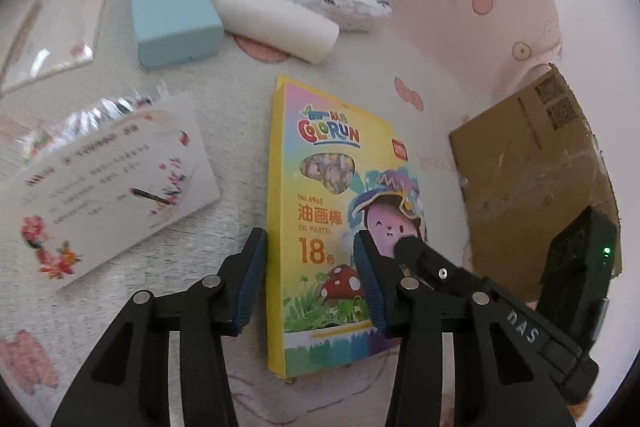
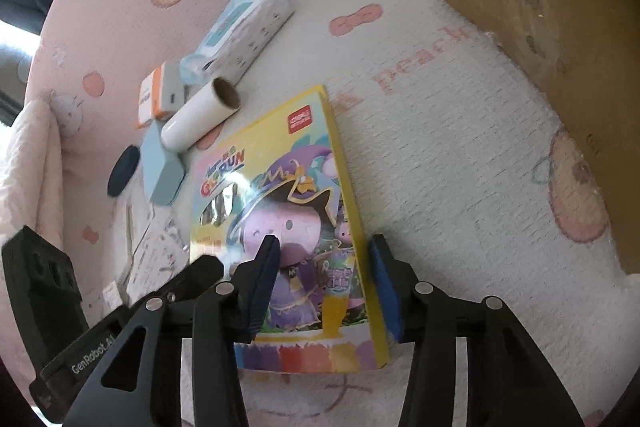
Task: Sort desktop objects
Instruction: 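Close the right gripper on the pastel box and lift it, then carry the pastel box with the right gripper over the cardboard box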
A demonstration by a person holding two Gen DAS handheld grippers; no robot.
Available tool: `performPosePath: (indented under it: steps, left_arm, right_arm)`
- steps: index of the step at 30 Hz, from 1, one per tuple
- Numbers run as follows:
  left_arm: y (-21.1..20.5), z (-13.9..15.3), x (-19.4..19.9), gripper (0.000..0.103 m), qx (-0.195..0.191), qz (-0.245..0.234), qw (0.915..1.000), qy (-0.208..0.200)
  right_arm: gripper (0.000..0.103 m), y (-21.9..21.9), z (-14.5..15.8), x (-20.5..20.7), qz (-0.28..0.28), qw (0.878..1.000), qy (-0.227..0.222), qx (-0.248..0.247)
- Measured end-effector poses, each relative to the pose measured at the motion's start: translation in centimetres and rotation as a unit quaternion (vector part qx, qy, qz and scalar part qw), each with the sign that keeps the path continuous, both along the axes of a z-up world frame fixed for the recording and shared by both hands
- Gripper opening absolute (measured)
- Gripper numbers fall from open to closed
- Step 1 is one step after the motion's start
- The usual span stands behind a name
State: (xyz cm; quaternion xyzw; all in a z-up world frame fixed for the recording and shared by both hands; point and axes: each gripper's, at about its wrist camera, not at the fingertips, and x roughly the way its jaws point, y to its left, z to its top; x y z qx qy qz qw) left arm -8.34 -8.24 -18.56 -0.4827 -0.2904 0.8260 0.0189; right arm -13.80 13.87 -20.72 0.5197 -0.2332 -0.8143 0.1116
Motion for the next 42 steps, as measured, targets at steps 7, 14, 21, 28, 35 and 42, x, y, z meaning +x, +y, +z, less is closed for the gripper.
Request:
performPosePath:
  steps: [7,14,21,28,35,42]
  left_arm:
    - [-2.2,2.2,0.5,0.047,0.033,0.015,0.9992,0.018]
    - [-2.2,4.8,1.5,0.047,0.046,0.015,0.9975,0.051]
    - [-1.2,7.0,1.8,0.048,0.028,-0.007,0.9965,0.079]
    - [0.1,11.1,2.0,0.047,0.024,-0.020,0.9908,0.132]
    - [2.1,14.9,2.2,0.048,0.015,-0.038,0.9840,0.173]
    - [5.3,18.4,1.8,0.047,-0.002,-0.060,0.9759,0.210]
  right_arm:
    - [0.043,-1.4,3.5,1.1,0.005,0.999,0.044,0.007]
    - [0.043,-2.0,7.3,1.1,0.022,0.996,0.077,0.027]
    - [0.043,-1.2,9.1,2.4,0.003,0.996,0.091,0.016]
    - [0.043,0.2,13.3,3.7,-0.010,0.990,0.141,0.012]
    - [0.043,2.0,17.2,5.3,-0.018,0.982,0.188,0.019]
    - [0.043,5.1,20.0,5.9,-0.028,0.975,0.220,0.012]
